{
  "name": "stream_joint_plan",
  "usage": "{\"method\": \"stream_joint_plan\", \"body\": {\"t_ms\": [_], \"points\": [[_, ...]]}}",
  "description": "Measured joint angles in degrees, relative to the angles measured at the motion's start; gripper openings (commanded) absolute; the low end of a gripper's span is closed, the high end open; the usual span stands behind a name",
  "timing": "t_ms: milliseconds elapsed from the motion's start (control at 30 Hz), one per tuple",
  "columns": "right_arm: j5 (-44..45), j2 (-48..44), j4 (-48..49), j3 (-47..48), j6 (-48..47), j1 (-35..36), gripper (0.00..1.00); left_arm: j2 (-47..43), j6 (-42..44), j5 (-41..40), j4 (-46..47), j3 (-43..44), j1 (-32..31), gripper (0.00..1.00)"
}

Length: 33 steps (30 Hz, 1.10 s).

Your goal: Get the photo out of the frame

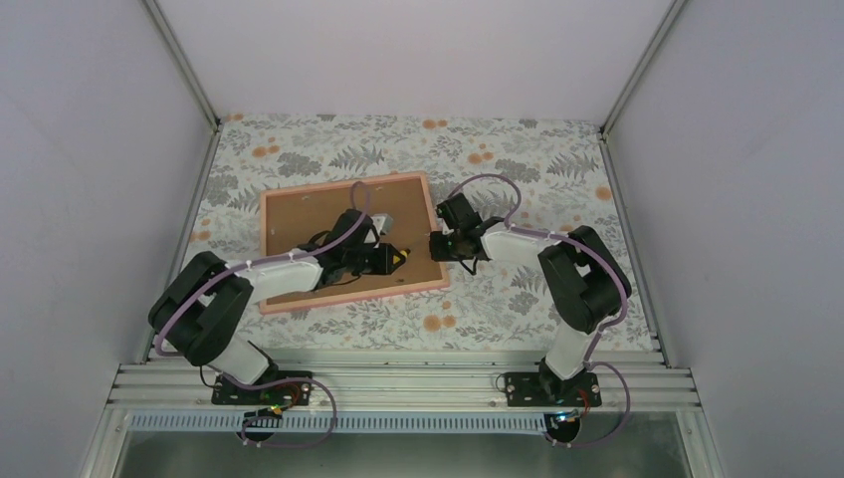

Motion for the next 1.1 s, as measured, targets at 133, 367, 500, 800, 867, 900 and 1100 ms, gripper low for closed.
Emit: {"method": "stream_joint_plan", "body": {"t_ms": [133,367,500,800,867,900,1100], "points": [[0.0,0.0,0.0,0.0,-0.2,0.0,0.14,2.1,0.4,0.3,0.8,1.0,0.0,0.02],[-0.2,0.0,0.2,-0.2,-0.2,-0.1,0.12,5.5,0.6,1.0,1.4,3.2,-0.2,0.02],[-0.3,0.0,0.5,-0.3,-0.2,-0.1,0.11,7.0,0.6,1.2,1.8,4.1,-0.3,0.02],[-0.4,0.0,1.4,-0.5,-0.2,0.0,0.10,9.7,0.5,1.0,3.3,5.5,-0.4,0.02],[-0.4,0.0,1.4,-0.6,-0.2,0.0,0.09,10.0,0.5,0.7,3.6,5.6,-0.4,0.02],[-0.4,0.0,1.4,-0.6,-0.2,0.0,0.09,10.2,0.5,0.6,3.9,5.7,-0.4,0.02],[-0.5,0.0,1.5,-0.6,-0.1,0.0,0.09,11.2,0.2,-0.7,5.2,6.0,-0.5,0.02]]}}
